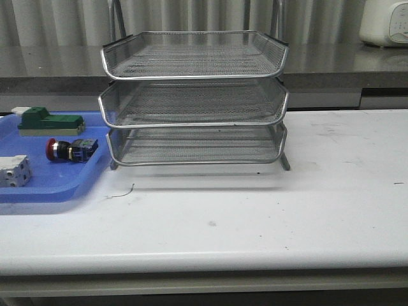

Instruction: Place button on rack with both arms

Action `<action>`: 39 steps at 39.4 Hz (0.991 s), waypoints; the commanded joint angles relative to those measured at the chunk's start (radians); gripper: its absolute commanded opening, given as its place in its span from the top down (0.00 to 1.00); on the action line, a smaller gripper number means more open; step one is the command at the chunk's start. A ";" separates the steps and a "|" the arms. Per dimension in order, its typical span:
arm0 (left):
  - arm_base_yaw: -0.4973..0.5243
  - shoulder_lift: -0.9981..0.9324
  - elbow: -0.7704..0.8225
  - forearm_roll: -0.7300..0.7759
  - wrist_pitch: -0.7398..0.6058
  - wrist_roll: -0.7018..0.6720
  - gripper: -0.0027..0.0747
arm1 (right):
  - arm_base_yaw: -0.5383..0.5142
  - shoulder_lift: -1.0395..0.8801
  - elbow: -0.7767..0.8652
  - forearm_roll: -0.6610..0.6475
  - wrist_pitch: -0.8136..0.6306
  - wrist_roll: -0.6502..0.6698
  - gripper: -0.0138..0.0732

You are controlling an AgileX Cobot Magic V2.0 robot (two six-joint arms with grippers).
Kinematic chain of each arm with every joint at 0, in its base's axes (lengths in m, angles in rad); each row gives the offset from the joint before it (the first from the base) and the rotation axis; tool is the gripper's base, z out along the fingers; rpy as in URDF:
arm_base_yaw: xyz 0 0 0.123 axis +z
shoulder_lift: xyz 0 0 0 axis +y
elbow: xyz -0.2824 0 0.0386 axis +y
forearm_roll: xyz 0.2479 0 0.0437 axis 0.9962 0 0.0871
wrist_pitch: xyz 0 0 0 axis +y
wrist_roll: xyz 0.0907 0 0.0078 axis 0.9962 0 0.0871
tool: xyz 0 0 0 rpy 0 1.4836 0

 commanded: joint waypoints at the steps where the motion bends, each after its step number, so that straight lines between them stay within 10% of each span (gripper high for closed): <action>1: 0.001 -0.021 0.010 -0.001 -0.082 0.000 0.99 | -0.004 -0.016 -0.005 -0.011 -0.086 -0.009 0.97; 39: 0.001 -0.021 0.010 -0.001 -0.082 0.000 0.99 | -0.004 -0.016 -0.005 -0.010 -0.150 -0.009 0.97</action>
